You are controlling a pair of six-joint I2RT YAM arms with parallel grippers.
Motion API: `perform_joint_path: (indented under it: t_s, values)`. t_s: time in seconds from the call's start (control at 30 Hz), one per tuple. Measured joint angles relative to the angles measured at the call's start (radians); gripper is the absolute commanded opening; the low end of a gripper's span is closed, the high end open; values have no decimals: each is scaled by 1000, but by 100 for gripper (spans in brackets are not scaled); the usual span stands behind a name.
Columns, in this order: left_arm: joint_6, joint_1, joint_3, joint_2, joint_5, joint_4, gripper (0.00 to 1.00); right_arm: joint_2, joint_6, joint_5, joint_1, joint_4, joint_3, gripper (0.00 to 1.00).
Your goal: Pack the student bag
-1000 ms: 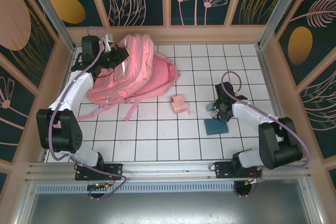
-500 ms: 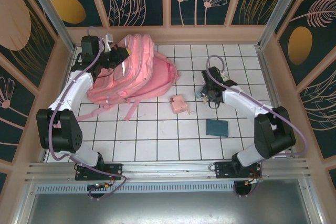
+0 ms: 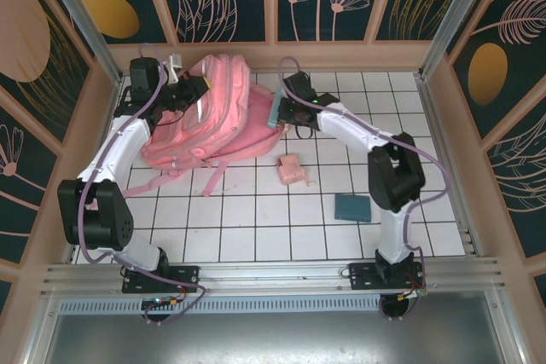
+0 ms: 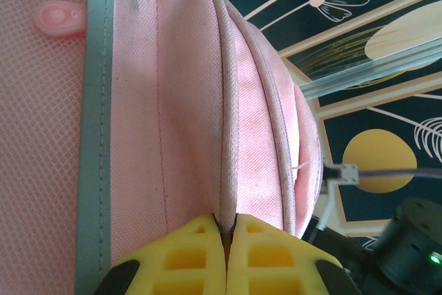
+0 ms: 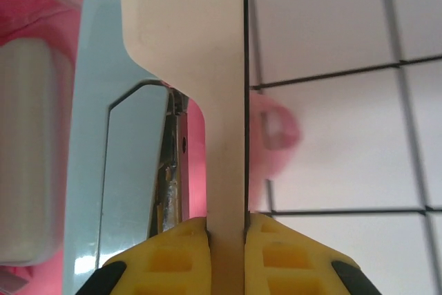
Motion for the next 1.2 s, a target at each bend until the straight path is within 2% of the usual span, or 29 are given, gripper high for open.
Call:
perform_joint_path:
  t_s: [0.2,0.33,0.5,0.87,1.03,1.13,1.2]
  values:
    - [-5,1,-3,-3,0,0,0,218,-67,-114,47,-36,238,5]
    - [-8,1,-3,-4,0,0,0,315,-94,-164,71,-69,329,6]
    - [-10,1,-3,-4,2,0,0,369,-101,-193,72,-103,380,8]
    - [-10,1,-3,-4,23,0,0,446,-94,-172,52,-138,516,11]
    - [-10,1,-13,-5,30,1,0,503,-90,-183,33,-140,602,22]
    - [-10,1,-18,-9,31,1,0,521,-85,-184,29,-137,617,44]
    - [-10,1,-19,-10,31,1,0,525,-84,-187,30,-138,617,48]
